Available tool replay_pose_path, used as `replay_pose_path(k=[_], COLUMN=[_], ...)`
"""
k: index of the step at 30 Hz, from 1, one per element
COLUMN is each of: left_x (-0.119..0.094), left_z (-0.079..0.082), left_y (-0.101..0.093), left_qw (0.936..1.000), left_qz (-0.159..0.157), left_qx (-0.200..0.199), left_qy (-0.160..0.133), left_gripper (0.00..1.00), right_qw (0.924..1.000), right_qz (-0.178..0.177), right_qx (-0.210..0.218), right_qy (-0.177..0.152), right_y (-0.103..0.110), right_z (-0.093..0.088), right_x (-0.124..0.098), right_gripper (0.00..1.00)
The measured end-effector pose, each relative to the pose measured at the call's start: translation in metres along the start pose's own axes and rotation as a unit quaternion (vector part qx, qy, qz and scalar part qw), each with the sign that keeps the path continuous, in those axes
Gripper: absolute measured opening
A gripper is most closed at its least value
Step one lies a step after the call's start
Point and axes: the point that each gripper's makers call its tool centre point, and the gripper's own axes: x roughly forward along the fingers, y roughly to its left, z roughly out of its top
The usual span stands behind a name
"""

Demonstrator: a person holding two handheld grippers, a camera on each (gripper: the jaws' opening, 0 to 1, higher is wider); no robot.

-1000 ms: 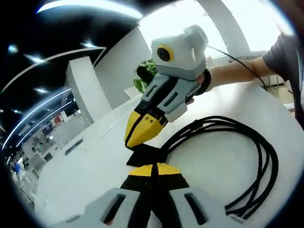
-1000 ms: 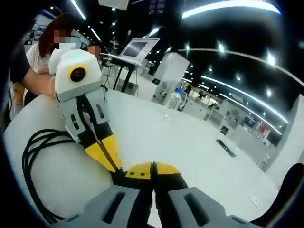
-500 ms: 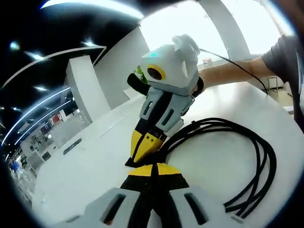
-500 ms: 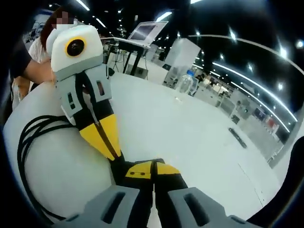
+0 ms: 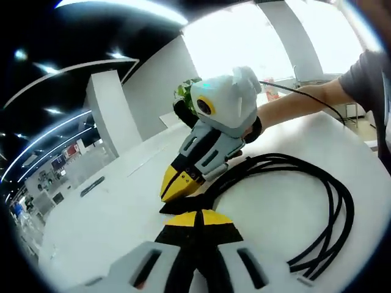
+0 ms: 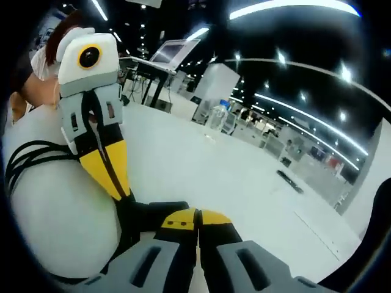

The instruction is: Coil the Type-C to USB data cable on the desktop and secure it with Velcro straps.

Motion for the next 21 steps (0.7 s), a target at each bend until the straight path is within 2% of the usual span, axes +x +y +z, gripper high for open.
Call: replay_pose_path(k=[1, 3, 5, 6, 7, 10, 12, 13, 16, 21], left_x=[0.000, 0.000, 0.000, 0.000, 0.000, 0.000, 0.000, 0.000, 0.000, -0.001], left_z=[0.000, 0.000, 0.000, 0.000, 0.000, 0.001, 0.001, 0.001, 0.002, 0.003], left_y=[0.000, 0.000, 0.000, 0.000, 0.000, 0.000, 0.000, -0.001, -0.003, -0.005], left_qw=[1.0000, 1.0000, 1.0000, 1.0000, 1.0000, 1.0000, 1.0000, 1.0000, 1.0000, 0.9999], left_qz=[0.001, 0.001, 0.000, 0.001, 0.001, 0.002, 0.002, 0.000, -0.004, -0.008], left_qx=[0.002, 0.005, 0.004, 0.004, 0.005, 0.007, 0.007, 0.007, 0.008, 0.005], left_qy=[0.000, 0.001, 0.000, 0.000, 0.000, 0.001, 0.000, -0.001, -0.004, -0.006], left_gripper=[0.01, 0.01, 0.01, 0.01, 0.01, 0.01, 0.01, 0.01, 0.01, 0.01], right_qw=[1.0000, 0.9992, 0.9963, 0.9932, 0.9907, 0.9875, 0.9845, 0.9850, 0.9806, 0.9805], right_qz=[0.000, 0.000, 0.049, 0.086, 0.119, 0.157, 0.173, 0.170, 0.194, 0.195], right_qx=[-0.001, 0.018, 0.043, 0.050, 0.039, -0.016, -0.026, -0.028, -0.024, -0.011], right_qy=[-0.001, -0.037, -0.057, -0.061, -0.052, -0.004, 0.013, 0.008, 0.014, 0.017], right_y=[0.000, -0.006, 0.003, 0.012, 0.021, 0.034, 0.044, 0.042, 0.047, 0.049], right_z=[0.001, 0.017, 0.029, 0.034, 0.033, 0.021, 0.012, 0.014, 0.013, 0.008], right_x=[-0.002, -0.006, -0.013, -0.017, -0.021, -0.023, -0.022, -0.022, -0.025, -0.027], right_gripper=[0.01, 0.01, 0.01, 0.01, 0.01, 0.01, 0.01, 0.00, 0.00, 0.00])
